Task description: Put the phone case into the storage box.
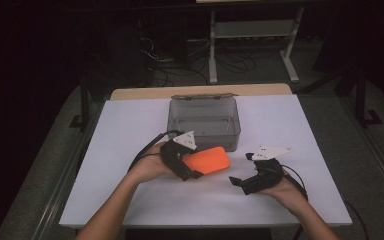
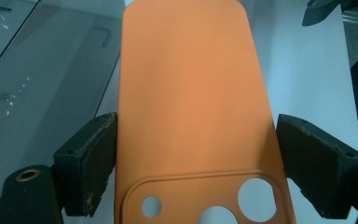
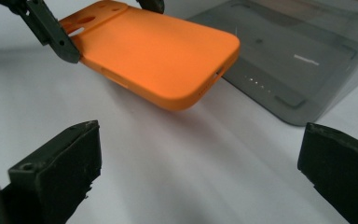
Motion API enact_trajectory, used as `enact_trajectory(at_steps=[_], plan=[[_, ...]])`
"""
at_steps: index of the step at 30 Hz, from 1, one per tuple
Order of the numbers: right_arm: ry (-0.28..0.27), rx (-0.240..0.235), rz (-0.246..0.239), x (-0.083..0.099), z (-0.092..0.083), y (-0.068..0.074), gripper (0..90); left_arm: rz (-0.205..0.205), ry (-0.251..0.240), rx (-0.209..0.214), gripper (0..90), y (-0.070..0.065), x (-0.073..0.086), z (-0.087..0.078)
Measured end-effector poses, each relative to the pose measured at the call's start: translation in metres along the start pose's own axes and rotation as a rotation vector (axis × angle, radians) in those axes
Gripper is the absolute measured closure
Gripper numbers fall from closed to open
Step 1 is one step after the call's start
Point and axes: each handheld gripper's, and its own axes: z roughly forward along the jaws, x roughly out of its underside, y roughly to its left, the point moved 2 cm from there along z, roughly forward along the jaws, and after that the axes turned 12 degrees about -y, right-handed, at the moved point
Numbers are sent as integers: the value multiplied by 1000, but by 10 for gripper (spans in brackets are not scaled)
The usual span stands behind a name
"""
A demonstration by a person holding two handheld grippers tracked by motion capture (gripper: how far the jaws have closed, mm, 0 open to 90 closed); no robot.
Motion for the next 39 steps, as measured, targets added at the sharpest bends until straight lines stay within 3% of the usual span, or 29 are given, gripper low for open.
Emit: enact_trajectory(at_steps=[9, 21, 39], plan=[[-25, -19, -11, -11, 6, 3, 0, 1, 1, -2, 152, 1, 0, -2], [-69, -33, 9, -21, 16, 2, 0, 2, 2, -3, 152, 1, -1, -2], [-97, -67, -43, -29, 38, 8, 0, 3, 3, -1, 153, 1, -2, -2]])
